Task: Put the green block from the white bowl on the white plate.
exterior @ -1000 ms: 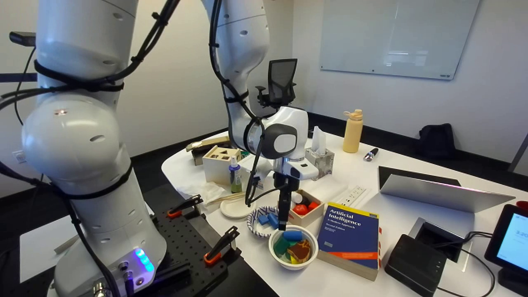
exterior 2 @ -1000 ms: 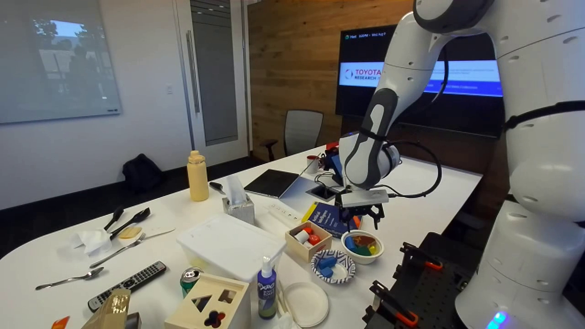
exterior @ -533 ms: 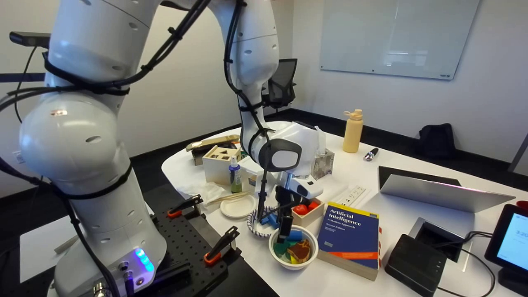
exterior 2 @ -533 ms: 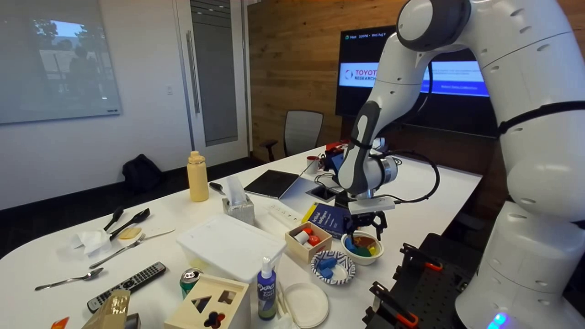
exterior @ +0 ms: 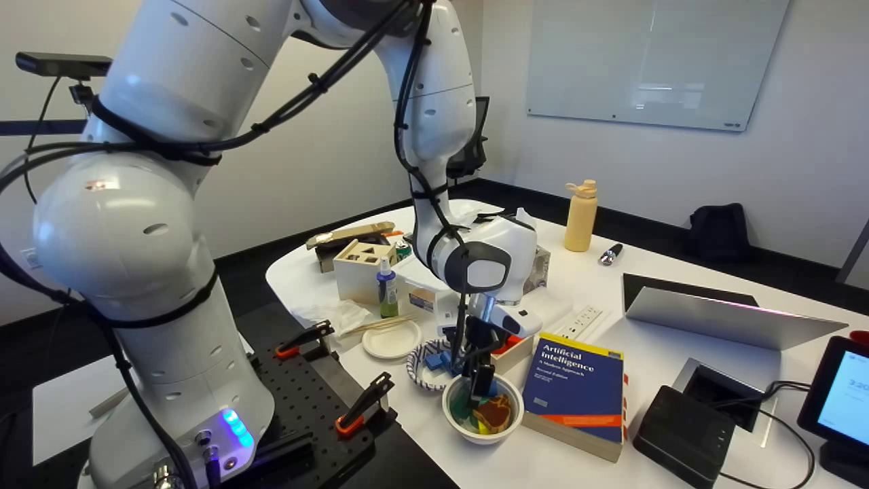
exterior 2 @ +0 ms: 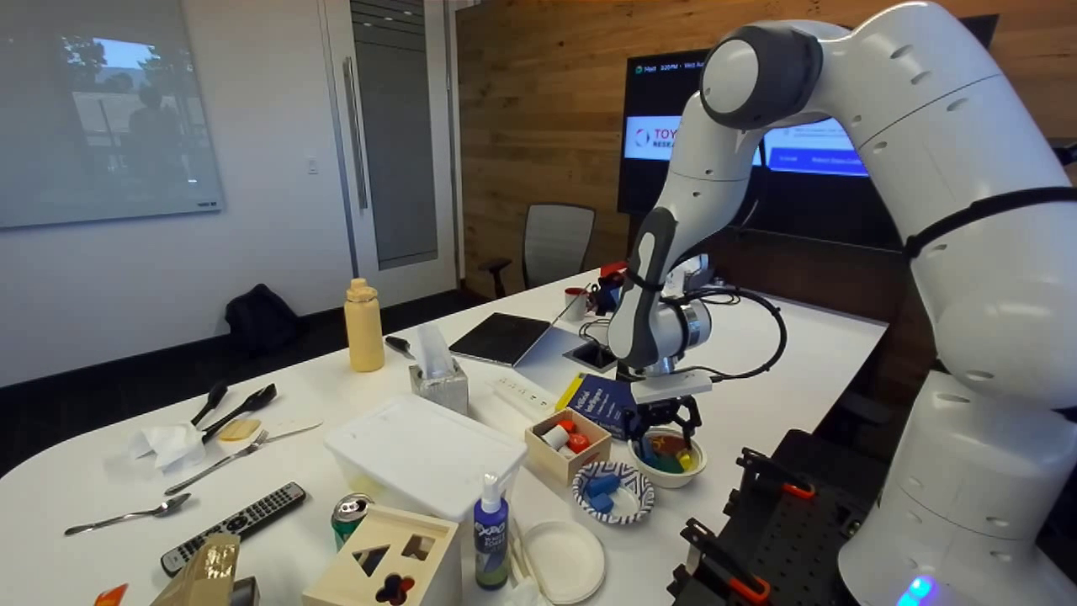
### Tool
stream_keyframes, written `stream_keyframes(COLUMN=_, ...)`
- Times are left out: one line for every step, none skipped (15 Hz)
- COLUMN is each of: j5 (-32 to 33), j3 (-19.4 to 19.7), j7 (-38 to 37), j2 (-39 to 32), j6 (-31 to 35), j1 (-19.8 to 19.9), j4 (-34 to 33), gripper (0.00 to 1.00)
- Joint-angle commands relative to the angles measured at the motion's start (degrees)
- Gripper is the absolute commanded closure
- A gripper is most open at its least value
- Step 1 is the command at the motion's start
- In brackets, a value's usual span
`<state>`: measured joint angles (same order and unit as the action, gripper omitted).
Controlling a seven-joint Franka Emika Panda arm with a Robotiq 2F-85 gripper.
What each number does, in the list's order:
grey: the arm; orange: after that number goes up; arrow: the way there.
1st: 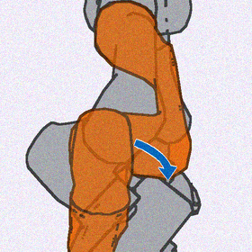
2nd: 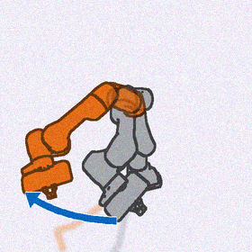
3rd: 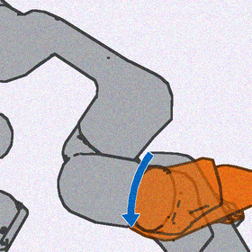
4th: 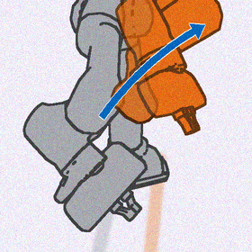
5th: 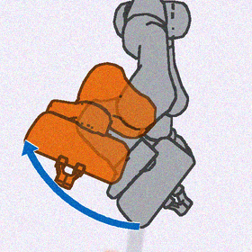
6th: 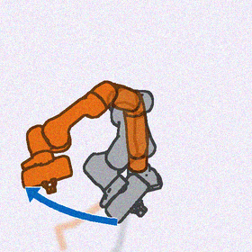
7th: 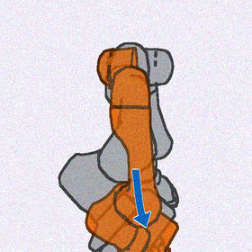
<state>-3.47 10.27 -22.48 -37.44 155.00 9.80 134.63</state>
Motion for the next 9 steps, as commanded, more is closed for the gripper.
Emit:
stream_keyframes(j5=-1.7, j3=0.8, j7=2.9, j2=-1.8, j6=-3.8, j1=-0.4, j4=-2.8, gripper=0.00)
stream_keyframes(j5=-1.7, j3=1.0, j7=3.0, j2=-2.0, j6=-4.3, j1=-0.2, j4=-3.2, gripper=0.00)
stream_keyframes(j5=-1.9, j3=1.0, j7=3.7, j2=-2.0, j6=-4.7, j1=0.2, j4=-3.4, gripper=0.00)
stream_keyframes(j5=-1.9, j3=1.2, j7=3.8, j2=-2.1, j6=-5.1, j1=0.2, j4=-3.6, gripper=0.00)
stream_keyframes(j5=-1.7, j3=1.6, j7=3.8, j2=-2.2, j6=-5.5, j1=0.2, j4=-3.7, gripper=0.00)
stream_keyframes(j5=-1.6, j3=2.0, j7=3.7, j2=-2.4, j6=-5.6, j1=0.0, j4=-3.9, gripper=0.03)
stream_keyframes(j5=-1.5, j3=2.2, j7=3.9, j2=-2.4, j6=-5.7, j1=0.0, j4=-3.9, gripper=0.26)
stream_keyframes(j5=-1.6, j3=2.4, j7=4.0, j2=-2.5, j6=-5.7, j1=0.0, j4=-3.9, gripper=0.28)
stream_keyframes(j5=-1.6, j3=2.6, j7=3.9, j2=-2.6, j6=-5.7, j1=0.0, j4=-3.9, gripper=0.29)
